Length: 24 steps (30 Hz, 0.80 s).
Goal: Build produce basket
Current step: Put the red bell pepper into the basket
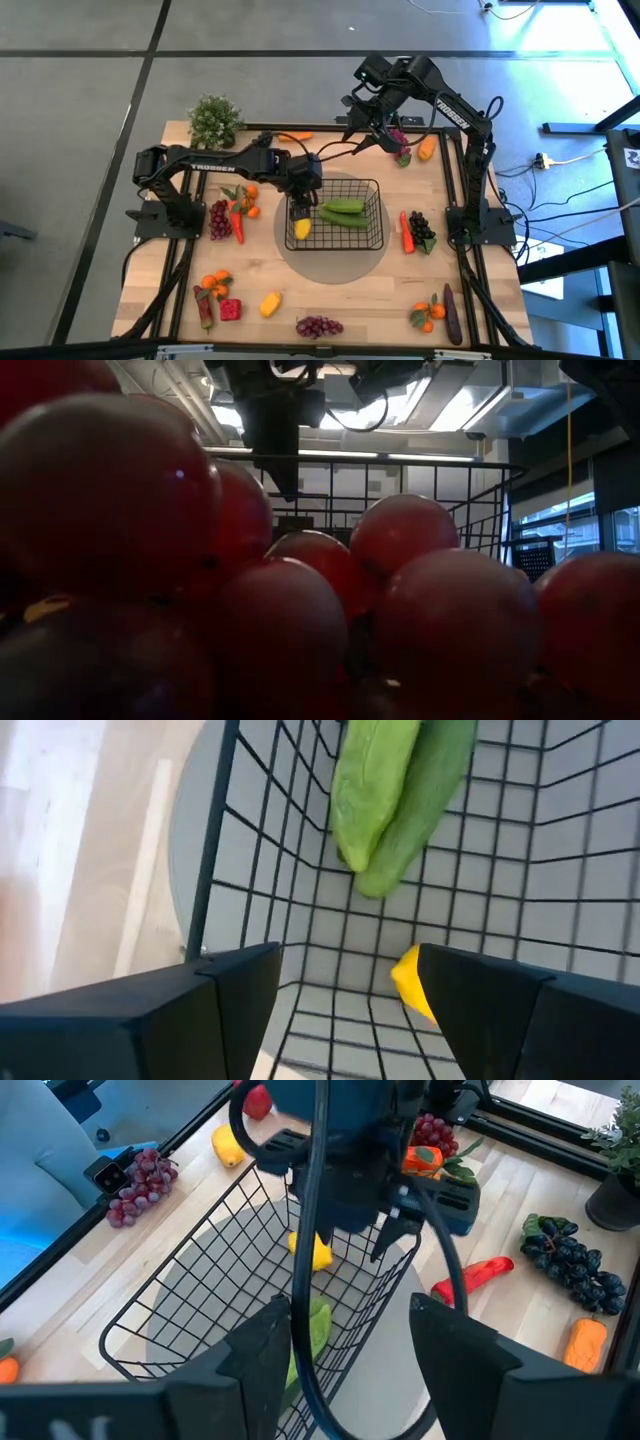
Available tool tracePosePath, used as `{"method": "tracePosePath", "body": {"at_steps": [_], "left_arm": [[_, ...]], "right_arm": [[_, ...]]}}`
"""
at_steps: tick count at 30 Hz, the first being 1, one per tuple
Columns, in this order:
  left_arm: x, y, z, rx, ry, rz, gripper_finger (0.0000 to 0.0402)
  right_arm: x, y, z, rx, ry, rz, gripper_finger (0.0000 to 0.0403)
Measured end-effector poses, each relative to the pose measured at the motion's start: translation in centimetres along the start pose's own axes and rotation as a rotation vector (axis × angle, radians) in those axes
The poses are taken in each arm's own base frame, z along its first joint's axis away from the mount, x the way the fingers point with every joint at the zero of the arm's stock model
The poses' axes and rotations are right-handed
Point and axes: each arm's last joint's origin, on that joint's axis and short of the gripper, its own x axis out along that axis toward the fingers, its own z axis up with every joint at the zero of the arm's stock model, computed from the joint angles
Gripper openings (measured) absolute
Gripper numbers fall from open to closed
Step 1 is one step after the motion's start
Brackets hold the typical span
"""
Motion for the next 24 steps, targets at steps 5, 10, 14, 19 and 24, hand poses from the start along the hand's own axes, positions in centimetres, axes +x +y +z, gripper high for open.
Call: {"method": "tracePosePath", "body": {"at_steps": [5, 10, 14, 19, 24], "left_arm": [[-1.6, 0.0, 0.0, -0.022, -0.033, -0.036, 0.0225], [-3.8, -0.1, -0.5, -0.018, -0.035, -0.144, 0.0225], [-4.4, -0.2, -1.6, -0.015, 0.063, -0.230, 0.0225], [-4.6, -1.3, -1.7, 0.072, 0.070, -0.388, 0.0225], [-4.6, -1.9, -1.9, 0.071, 0.082, -0.359, 0.0225]], "right_arm": [[0.0, 0.0, 0.0, -0.001, -0.001, -0.002, 0.0194], [0.0, -0.2, 0.1, -0.018, -0.011, -0.016, 0.0194], [0.0, -0.4, 0.3, -0.037, -0.022, -0.032, 0.0194], [0.0, -0.6, 0.4, -0.057, -0.034, -0.050, 0.0194], [0.0, -0.8, 0.6, -0.075, -0.047, -0.068, 0.0194]]}}
